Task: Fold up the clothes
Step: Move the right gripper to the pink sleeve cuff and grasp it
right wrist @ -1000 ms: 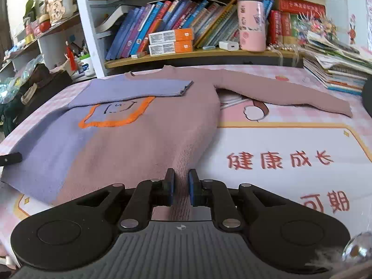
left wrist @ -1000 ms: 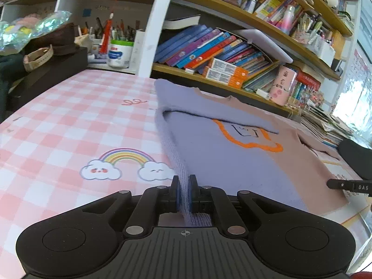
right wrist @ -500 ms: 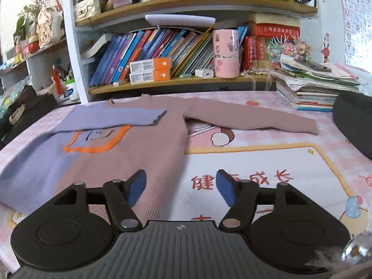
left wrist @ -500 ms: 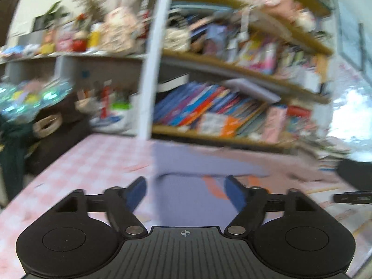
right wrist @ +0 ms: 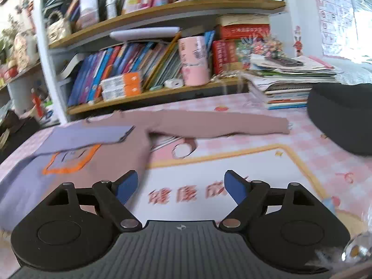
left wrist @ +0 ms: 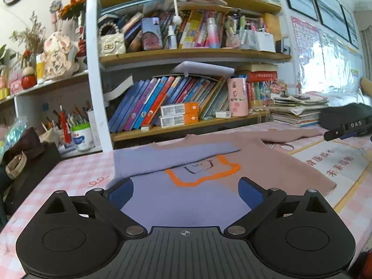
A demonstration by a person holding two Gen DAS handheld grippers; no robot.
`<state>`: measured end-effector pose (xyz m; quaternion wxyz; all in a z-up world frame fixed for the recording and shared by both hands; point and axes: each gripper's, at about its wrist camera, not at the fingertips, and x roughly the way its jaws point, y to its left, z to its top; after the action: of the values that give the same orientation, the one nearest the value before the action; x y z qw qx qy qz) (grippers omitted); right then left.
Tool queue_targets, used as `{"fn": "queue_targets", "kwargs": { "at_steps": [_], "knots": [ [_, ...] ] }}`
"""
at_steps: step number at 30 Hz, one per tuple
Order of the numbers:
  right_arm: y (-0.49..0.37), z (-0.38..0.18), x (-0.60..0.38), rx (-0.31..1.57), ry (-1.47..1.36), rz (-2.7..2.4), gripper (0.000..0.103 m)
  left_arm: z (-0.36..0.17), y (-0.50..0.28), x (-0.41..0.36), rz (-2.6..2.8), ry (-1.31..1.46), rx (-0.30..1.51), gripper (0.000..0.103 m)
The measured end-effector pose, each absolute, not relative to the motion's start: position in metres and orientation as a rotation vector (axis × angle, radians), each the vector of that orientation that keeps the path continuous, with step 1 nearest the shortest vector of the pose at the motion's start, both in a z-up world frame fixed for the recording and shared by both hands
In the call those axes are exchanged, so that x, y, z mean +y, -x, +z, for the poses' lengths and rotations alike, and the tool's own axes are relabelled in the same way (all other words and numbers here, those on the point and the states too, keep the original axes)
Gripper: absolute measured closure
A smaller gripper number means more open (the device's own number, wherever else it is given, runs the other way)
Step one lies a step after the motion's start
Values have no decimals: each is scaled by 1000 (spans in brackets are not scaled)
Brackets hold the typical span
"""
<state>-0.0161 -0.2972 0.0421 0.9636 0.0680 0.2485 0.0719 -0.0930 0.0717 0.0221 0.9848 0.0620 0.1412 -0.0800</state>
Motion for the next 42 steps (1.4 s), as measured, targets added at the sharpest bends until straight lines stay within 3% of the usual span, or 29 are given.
{"fn": "queue_targets", "kwargs": {
  "at_steps": [10,21,42],
  "knots": [
    [-85,41,-353,609,-85,-78,31,17,75,98,-141,-23,304,4],
    [-174,24,-384,729,-45,-236,29,12,57,100,-161,-85,351,4],
    [-195,16,-404,779,-187,-273,32,5,61,84,-232,-134,356,4]
  ]
}}
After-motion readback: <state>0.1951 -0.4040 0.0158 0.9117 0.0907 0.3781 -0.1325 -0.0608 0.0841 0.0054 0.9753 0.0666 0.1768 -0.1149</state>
